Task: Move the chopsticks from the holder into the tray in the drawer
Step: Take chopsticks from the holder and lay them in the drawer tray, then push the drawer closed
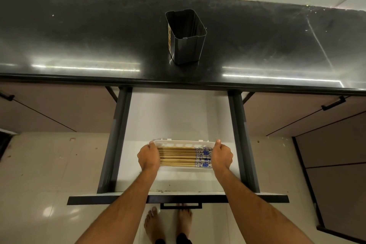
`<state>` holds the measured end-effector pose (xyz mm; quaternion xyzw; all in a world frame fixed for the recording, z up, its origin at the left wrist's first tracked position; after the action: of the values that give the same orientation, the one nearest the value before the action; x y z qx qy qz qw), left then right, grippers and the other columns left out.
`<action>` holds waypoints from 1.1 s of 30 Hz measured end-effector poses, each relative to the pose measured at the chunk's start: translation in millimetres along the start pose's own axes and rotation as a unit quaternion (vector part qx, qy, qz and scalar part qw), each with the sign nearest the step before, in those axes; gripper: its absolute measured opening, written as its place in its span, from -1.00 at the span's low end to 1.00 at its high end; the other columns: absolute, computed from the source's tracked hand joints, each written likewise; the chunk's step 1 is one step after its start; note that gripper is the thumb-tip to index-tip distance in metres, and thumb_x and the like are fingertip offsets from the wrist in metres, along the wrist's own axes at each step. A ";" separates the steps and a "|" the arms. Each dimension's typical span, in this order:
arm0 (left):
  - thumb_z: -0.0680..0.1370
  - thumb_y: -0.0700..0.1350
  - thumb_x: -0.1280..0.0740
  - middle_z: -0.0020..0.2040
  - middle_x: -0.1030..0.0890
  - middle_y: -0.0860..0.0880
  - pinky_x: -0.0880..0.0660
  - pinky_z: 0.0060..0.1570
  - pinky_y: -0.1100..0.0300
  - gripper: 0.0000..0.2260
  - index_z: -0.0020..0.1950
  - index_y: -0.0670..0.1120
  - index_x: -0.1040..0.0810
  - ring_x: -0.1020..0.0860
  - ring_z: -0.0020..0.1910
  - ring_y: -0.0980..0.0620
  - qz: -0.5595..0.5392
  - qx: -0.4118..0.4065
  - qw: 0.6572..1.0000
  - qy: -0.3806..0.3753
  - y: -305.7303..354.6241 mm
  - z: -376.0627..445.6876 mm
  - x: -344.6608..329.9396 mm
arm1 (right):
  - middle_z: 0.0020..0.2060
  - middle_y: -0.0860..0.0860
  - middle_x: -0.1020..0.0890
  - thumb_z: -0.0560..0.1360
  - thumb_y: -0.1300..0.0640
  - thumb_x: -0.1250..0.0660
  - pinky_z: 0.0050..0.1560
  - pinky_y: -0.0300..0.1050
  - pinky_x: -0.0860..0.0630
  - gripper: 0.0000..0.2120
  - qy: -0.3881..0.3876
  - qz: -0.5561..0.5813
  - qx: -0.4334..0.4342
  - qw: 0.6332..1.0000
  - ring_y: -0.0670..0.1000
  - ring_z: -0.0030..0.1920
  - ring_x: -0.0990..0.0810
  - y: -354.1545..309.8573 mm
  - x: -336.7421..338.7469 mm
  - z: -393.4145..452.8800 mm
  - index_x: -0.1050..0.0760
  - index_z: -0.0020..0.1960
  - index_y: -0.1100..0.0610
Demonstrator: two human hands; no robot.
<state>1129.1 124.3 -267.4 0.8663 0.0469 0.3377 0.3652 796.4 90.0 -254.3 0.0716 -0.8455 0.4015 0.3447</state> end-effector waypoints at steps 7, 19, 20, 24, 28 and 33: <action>0.71 -0.02 -0.09 -0.04 -0.60 -0.12 -0.52 -0.08 0.08 -0.70 0.05 -0.15 -0.55 -0.59 -0.03 -0.09 0.049 -0.049 0.997 -0.023 7.0 -7.3 0.6 | -0.06 0.14 -0.67 0.69 -0.11 -0.07 -0.15 -0.12 -0.60 -0.61 -0.055 -0.055 0.051 0.996 0.02 -0.18 -0.63 -6.4 -9.1 -1.8 -0.51 0.00 0.16; 0.68 0.02 -0.11 0.17 -0.59 -0.08 -0.35 0.42 -0.03 -0.69 0.28 -0.11 -0.49 -0.54 0.17 -0.06 0.261 -0.387 0.883 0.045 65.9 -93.6 13.4 | 0.31 0.08 -0.48 0.67 -0.15 -0.09 0.29 -0.10 -0.45 -0.54 -0.054 -0.229 0.343 0.909 0.05 0.28 -0.48 -63.4 10.3 -72.7 -0.34 0.40 0.14; 0.68 0.02 -0.12 0.17 -0.59 -0.09 -0.36 0.42 -0.04 -0.70 0.28 -0.11 -0.49 -0.54 0.17 -0.06 0.262 -0.404 0.875 0.046 67.4 -102.3 14.4 | 0.30 0.08 -0.48 0.67 -0.13 -0.09 0.29 -0.09 -0.46 -0.55 -0.044 -0.238 0.369 0.897 0.06 0.27 -0.49 -65.7 13.1 -82.0 -0.34 0.40 0.15; 0.66 -0.03 -0.16 0.17 -0.58 -0.09 -0.41 0.36 -0.05 -0.71 0.30 -0.13 -0.48 -0.53 0.16 -0.05 0.264 -0.467 0.842 0.048 63.9 -136.6 21.0 | 0.21 0.12 -0.52 0.68 -0.01 -0.17 0.27 -0.03 -0.51 -0.63 0.007 -0.260 0.464 0.847 0.08 0.20 -0.51 -67.4 23.5 -122.5 -0.38 0.35 0.22; 0.65 -0.04 -0.17 0.20 -0.57 -0.11 -0.36 0.40 -0.05 -0.67 0.34 -0.16 -0.45 -0.52 0.20 -0.07 0.275 -0.498 0.821 0.048 44.2 -167.2 34.4 | 0.29 0.21 -0.51 0.67 0.00 -0.15 0.39 0.05 -0.41 -0.55 0.026 -0.315 0.506 0.803 0.17 0.31 -0.48 -51.7 25.2 -161.6 -0.36 0.41 0.30; 0.66 -0.03 -0.19 0.25 -0.56 -0.14 -0.38 0.41 -0.05 -0.67 0.36 -0.16 -0.44 -0.52 0.23 -0.11 0.267 -0.524 0.807 0.048 6.9 -210.2 54.4 | 0.38 0.27 -0.47 0.67 -0.01 -0.17 0.43 0.15 -0.38 -0.48 0.027 -0.316 0.521 0.793 0.23 0.41 -0.43 -24.0 30.1 -215.5 -0.31 0.48 0.33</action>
<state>1039.5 263.4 -126.7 0.5046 -0.3530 0.4364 0.6561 896.6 235.7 -125.0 0.4924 -0.4290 0.6516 0.3859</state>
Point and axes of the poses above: each hand's wrist, its own z-axis towards the middle knuckle, its own x-axis out of the back of the hand, y = z × x, the point moved 10 cm from there along z, towards the middle knuckle
